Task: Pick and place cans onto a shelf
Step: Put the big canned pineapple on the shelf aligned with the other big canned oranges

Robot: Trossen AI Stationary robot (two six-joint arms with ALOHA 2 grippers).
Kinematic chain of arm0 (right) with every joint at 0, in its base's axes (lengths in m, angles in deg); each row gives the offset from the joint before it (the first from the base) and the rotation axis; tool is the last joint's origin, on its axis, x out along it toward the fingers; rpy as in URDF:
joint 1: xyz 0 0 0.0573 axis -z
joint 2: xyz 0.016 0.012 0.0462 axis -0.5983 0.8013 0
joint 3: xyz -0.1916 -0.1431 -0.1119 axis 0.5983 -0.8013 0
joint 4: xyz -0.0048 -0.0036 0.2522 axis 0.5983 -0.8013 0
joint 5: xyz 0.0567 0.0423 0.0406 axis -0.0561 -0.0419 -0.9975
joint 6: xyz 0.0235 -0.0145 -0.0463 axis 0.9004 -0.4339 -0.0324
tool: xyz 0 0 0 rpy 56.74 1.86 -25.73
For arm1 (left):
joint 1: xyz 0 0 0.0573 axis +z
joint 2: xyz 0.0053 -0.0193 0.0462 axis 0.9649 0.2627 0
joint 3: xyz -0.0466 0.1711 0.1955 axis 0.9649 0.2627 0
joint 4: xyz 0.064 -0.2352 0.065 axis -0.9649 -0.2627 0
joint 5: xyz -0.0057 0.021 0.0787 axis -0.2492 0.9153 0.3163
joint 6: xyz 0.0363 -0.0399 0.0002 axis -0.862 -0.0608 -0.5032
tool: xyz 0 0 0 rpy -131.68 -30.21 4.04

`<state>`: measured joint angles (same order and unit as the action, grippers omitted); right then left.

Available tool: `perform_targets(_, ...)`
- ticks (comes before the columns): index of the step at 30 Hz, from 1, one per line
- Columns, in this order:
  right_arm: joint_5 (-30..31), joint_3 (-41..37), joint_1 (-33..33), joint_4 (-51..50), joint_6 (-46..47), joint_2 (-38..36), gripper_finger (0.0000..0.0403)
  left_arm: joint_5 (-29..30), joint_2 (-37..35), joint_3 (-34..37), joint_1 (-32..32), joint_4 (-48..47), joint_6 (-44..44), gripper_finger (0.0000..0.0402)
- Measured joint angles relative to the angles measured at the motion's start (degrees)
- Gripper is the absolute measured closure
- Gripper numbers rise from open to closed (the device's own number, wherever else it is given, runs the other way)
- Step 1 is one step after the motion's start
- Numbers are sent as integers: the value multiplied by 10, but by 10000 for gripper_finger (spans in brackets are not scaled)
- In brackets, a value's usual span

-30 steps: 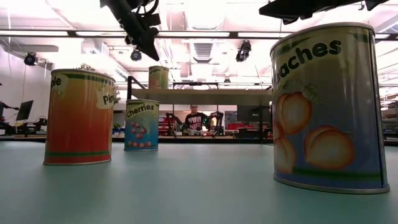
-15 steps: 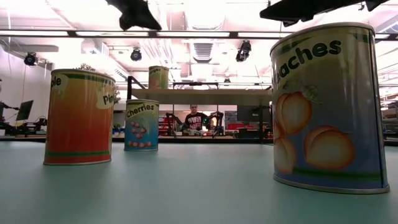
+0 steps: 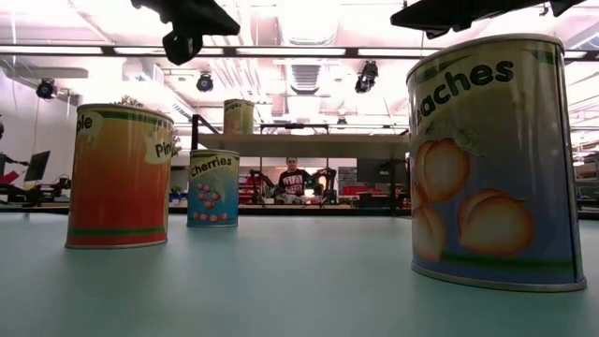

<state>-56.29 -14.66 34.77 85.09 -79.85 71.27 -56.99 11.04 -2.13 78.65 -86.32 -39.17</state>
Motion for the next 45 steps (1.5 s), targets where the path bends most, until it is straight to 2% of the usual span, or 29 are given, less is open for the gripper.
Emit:
perform_targets(3,0,0,0,1,-5,0,394,-1,23,-18,-17,-29,100,402)
perform_targets(6,1,0,0,3,-24,0,394,-14,52,-50,-38,-110,228,402)
perform_targets(9,13,0,0,15,-37,0,394,-20,90,-78,-77,-192,306,402)
perform_targets(13,20,0,0,19,-57,0,394,-21,152,-109,-133,-242,374,402)
perform_targets(16,20,0,0,26,-76,0,394,-16,193,-155,-165,-265,390,402)
perform_targets(20,20,0,0,49,-90,0,394,44,244,-227,-216,-354,430,402)
perform_targets(24,20,0,0,58,-101,0,394,63,292,-275,-258,-451,520,402)
perform_targets(28,18,9,0,58,-101,1,394,70,324,-297,-288,-454,567,391)
perform_targets(33,14,9,0,58,-107,1,394,54,339,-298,-310,-454,630,328)
perform_targets(40,14,10,0,58,-111,1,394,57,351,-286,-324,-453,723,176)
perform_targets(45,13,10,0,51,-104,1,394,77,369,-282,-326,-454,732,79)
